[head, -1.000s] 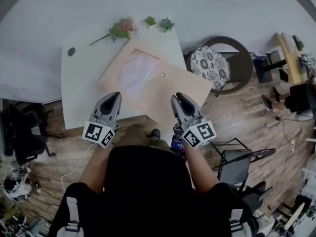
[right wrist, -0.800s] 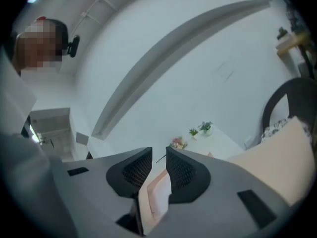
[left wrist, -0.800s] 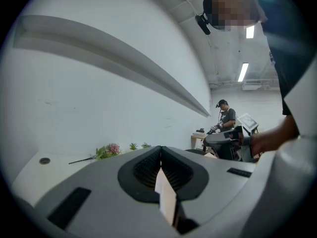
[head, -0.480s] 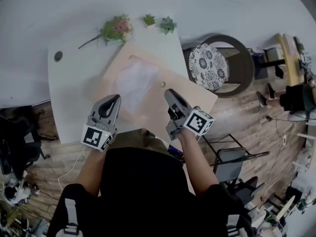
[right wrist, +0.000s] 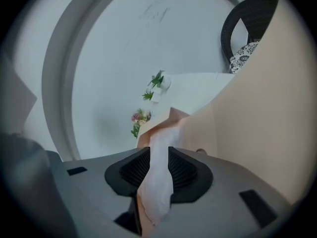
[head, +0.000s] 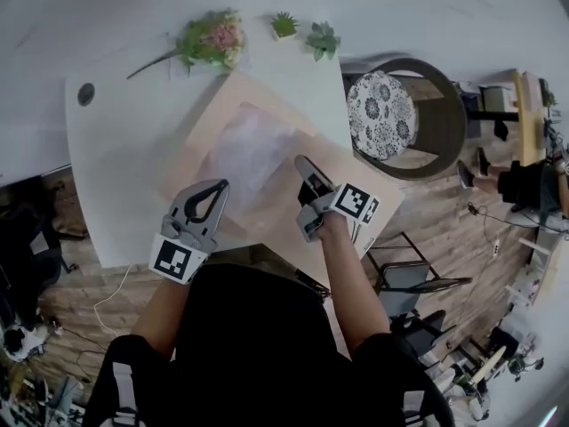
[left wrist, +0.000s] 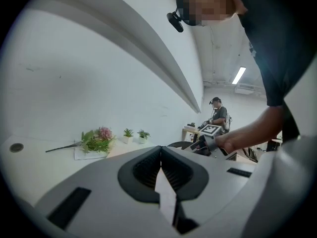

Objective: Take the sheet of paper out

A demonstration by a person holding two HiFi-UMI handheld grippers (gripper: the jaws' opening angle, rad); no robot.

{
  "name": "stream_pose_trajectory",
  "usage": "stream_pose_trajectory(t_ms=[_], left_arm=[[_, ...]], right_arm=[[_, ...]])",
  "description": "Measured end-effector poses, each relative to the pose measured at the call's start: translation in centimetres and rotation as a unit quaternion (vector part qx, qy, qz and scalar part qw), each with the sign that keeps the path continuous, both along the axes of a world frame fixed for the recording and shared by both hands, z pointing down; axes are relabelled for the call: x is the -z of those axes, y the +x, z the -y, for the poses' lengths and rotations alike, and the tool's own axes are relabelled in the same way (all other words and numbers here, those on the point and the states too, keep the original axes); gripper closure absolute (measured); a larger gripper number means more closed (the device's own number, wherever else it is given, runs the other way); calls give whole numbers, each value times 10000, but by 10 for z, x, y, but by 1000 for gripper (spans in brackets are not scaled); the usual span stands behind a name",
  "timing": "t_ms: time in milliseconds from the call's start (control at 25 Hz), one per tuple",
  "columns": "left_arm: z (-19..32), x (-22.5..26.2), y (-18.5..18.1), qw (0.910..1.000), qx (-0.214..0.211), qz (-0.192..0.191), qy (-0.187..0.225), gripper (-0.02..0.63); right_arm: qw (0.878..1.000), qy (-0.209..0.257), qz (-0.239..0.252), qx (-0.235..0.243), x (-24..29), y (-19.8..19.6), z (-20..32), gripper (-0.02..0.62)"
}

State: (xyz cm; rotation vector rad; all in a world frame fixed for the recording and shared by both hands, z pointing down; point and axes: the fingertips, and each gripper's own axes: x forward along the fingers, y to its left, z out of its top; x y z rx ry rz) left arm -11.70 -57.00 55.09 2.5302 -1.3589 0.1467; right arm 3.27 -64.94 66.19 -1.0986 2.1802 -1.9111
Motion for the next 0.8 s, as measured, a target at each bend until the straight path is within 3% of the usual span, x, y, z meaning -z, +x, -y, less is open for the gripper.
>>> stream_pose_trajectory(t_ms=[280, 560, 800], left_arm=[[8, -9, 16, 9993, -281, -230, -131, 601], [16, -16, 9, 9986, -277, -364, -278, 601], [22, -14, -4, 9988, -115, -427, -217, 601]], right_arm=[[9982, -547, -247, -79, -38, -5, 14, 445], [9960, -812, -351, -97, -49, -13, 29, 470], [9954, -939, -192, -17, -53, -26, 40, 529]])
